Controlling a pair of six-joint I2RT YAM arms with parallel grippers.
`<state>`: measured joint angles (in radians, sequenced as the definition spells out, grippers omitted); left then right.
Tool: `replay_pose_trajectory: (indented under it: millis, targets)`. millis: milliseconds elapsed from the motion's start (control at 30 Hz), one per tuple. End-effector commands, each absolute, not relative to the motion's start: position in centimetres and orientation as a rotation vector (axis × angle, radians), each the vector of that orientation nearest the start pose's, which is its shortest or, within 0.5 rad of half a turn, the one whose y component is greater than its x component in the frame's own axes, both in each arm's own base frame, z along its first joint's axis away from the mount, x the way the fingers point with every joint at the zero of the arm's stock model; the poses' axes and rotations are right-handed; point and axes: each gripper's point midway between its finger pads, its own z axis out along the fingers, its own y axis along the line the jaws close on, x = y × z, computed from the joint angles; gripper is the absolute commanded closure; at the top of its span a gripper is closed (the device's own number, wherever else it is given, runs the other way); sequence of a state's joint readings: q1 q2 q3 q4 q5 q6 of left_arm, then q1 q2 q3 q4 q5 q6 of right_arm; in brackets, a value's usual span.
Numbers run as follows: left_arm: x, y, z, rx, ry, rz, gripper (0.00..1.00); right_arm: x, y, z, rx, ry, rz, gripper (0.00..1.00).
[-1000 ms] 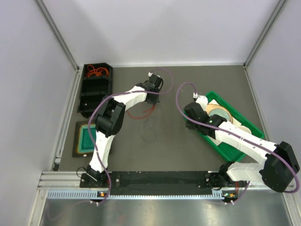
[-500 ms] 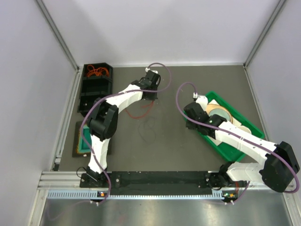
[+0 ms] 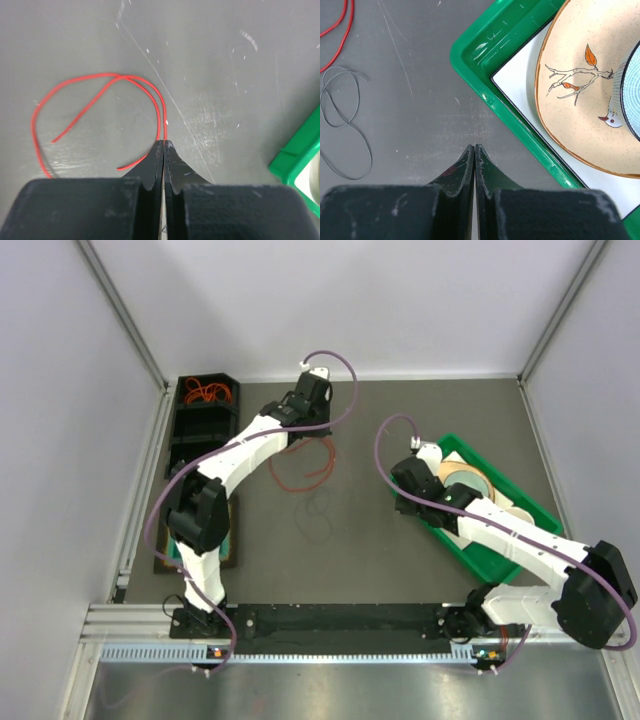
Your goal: Untangle the cables
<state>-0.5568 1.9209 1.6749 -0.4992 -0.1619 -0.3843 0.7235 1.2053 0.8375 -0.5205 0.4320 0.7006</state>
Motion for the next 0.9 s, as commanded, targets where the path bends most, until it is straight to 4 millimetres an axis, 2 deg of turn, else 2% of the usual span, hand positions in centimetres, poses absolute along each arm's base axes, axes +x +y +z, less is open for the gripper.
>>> replay_pose_trajectory:
  millis: [0, 100, 133, 200, 233, 267, 300, 333, 400, 433, 500, 533, 567, 600, 633, 700, 733, 867]
  targets:
    - [45.4, -24.5, 20.3, 0.093, 2.223, -0.223, 1.00, 26.7, 16.7, 13.3, 0.182, 2.306, 0.194, 1.00]
    - [45.5, -23.3, 18.9, 0.089, 2.247, -0.125, 1.00, 26.7, 16.7, 13.3, 0.183, 2.304, 0.196, 1.00]
    - [45.5, -23.0, 17.8, 0.102, 2.275, -0.097, 0.85, 26.6, 16.6, 13.3, 0.182, 2.306, 0.195, 1.00]
    - [45.7, -22.8, 17.1, 0.096, 2.296, -0.077, 0.78, 26.5, 16.6, 13.2, 0.177, 2.308, 0.195, 1.00]
    - [45.6, -22.7, 15.7, 0.083, 2.336, -0.062, 0.69, 26.6, 16.6, 13.2, 0.178, 2.310, 0.194, 1.00]
    - [45.7, -23.0, 15.5, 0.069, 2.343, -0.070, 0.65, 26.5, 16.6, 13.2, 0.176, 2.309, 0.196, 0.99]
    - [46.1, -23.3, 15.7, 0.039, 2.342, -0.084, 0.64, 26.5, 16.6, 13.1, 0.176, 2.313, 0.196, 0.97]
    - [46.2, -23.9, 14.7, -0.027, 2.366, -0.112, 0.64, 26.5, 16.7, 13.0, 0.174, 2.312, 0.200, 0.96]
    - [47.0, -24.6, 14.7, -0.091, 2.354, -0.146, 0.63, 26.5, 16.9, 12.9, 0.175, 2.315, 0.211, 0.94]
    - [47.5, -24.5, 13.7, -0.180, 2.357, -0.133, 0.64, 26.5, 17.0, 13.0, 0.171, 2.316, 0.215, 0.93]
    - [48.4, -24.5, 13.6, -0.266, 2.331, -0.119, 0.64, 26.5, 17.1, 13.1, 0.171, 2.319, 0.220, 0.93]
    - [48.7, -24.4, 12.3, -0.334, 2.342, -0.097, 0.64, 26.5, 17.1, 13.2, 0.167, 2.316, 0.219, 0.92]
    - [49.1, -24.0, 12.2, -0.374, 2.328, -0.065, 0.63, 26.5, 17.0, 13.3, 0.164, 2.315, 0.216, 0.92]
    - [49.4, -24.1, 12.5, -0.403, 2.326, -0.060, 0.63, 26.5, 16.8, 13.4, 0.165, 2.313, 0.208, 0.91]
    - [49.6, -24.3, 11.2, -0.455, 2.339, -0.053, 0.63, 26.4, 16.7, 13.4, 0.160, 2.312, 0.202, 0.90]
    - [49.9, -24.2, 11.0, -0.514, 2.335, -0.045, 0.59, 26.4, 16.6, 13.6, 0.154, 2.307, 0.199, 0.89]
    - [50.0, -24.4, 10.0, -0.576, 2.336, -0.046, 0.58, 26.3, 16.5, 13.6, 0.149, 2.307, 0.194, 0.89]
    - [50.8, -24.2, 9.4, -0.706, 2.293, -0.036, 0.58, 26.3, 16.5, 13.7, 0.146, 2.306, 0.194, 0.88]
